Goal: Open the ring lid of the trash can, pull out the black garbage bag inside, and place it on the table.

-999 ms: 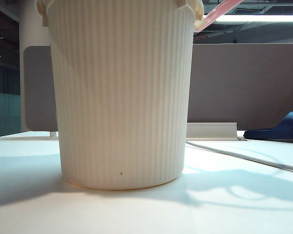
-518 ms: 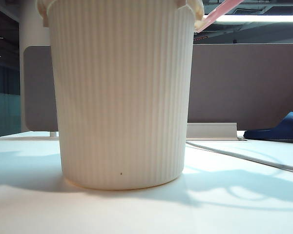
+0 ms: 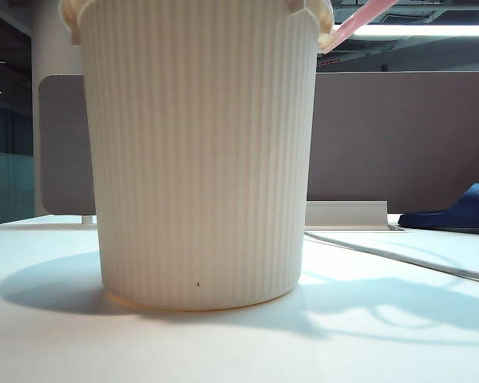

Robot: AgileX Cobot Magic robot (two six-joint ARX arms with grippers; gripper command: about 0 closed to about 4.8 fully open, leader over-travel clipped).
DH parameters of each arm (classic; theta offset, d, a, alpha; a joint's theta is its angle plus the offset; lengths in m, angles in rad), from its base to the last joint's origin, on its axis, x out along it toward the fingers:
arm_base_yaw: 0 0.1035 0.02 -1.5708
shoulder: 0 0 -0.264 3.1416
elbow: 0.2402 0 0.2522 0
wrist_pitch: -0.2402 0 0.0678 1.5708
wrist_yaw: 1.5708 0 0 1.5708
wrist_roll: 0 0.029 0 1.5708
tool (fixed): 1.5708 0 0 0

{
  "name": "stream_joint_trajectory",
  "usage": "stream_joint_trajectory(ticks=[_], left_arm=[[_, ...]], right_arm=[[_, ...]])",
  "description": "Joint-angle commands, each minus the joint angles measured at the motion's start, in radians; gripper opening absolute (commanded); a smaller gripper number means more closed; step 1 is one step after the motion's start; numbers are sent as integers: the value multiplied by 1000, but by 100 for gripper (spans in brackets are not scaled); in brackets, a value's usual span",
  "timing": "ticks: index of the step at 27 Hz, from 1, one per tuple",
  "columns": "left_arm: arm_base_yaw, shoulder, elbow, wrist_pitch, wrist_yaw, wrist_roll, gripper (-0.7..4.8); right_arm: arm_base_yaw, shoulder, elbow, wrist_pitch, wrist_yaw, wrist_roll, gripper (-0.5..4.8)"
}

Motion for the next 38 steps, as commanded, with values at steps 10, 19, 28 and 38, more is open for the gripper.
stream_joint_trajectory(ticks=[10,19,28,38], left_arm=[[0,-8,4,-132,-57,93,-6],[0,-8,3,-170,-80,138,-6],[0,-8,3,-203,-100,161,-6],[0,-8,-4,-253,-106,175,-6]], right_arm=[[2,-3,2,14,-1,-6,116],[2,-3,2,14,-1,-7,116],[2,-3,2,16,-1,-11,116],[2,-3,2,16,-1,-30,116]])
